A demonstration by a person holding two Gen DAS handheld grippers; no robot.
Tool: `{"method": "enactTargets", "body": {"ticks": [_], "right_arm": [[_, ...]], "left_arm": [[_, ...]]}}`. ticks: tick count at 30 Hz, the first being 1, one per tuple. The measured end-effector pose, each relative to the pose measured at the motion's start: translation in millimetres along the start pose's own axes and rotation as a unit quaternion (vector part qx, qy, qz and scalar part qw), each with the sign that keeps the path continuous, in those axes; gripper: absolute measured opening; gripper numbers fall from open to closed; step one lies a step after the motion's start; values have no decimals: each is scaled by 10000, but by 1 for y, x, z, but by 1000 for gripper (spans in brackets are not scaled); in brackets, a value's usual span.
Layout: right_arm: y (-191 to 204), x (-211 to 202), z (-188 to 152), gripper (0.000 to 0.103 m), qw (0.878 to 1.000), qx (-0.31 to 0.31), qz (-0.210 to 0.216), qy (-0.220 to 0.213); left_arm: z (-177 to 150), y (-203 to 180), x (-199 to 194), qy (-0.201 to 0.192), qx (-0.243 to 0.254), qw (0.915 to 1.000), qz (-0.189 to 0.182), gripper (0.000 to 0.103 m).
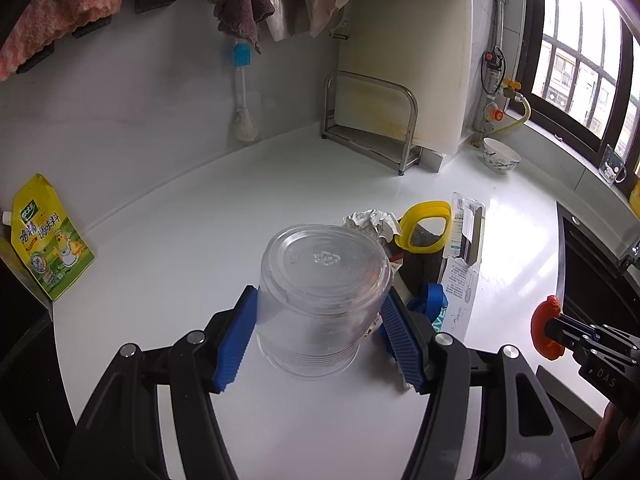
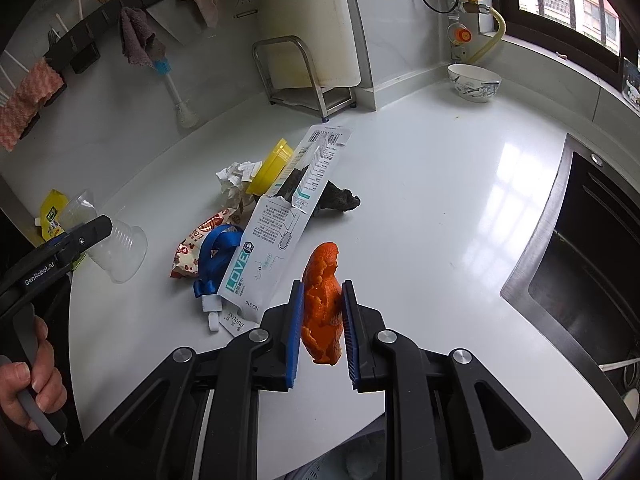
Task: Collect trash
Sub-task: 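Grasp the clear plastic cup with the left tool while the right tool holds the peel, then carry the cup and peel over the wastebasket and open both tools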
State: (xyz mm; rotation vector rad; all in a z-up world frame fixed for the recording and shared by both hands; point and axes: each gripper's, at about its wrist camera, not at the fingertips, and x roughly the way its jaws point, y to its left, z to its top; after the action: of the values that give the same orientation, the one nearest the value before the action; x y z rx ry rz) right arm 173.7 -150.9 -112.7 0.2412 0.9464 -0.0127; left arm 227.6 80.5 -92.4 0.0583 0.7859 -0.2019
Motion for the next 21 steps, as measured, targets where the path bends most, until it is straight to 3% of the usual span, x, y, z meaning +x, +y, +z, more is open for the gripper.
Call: {"method": "enactTargets", "body": {"ticks": [8, 21], "right_arm": [[-10, -31, -21, 18, 9996, -173, 221, -31], [-66, -90, -85, 18, 9990, -168, 392, 88]], "left_arm": [[-24, -29, -38, -17, -43, 10000, 66, 61], [-87, -115, -98, 117, 152, 9998, -21, 61]]}}
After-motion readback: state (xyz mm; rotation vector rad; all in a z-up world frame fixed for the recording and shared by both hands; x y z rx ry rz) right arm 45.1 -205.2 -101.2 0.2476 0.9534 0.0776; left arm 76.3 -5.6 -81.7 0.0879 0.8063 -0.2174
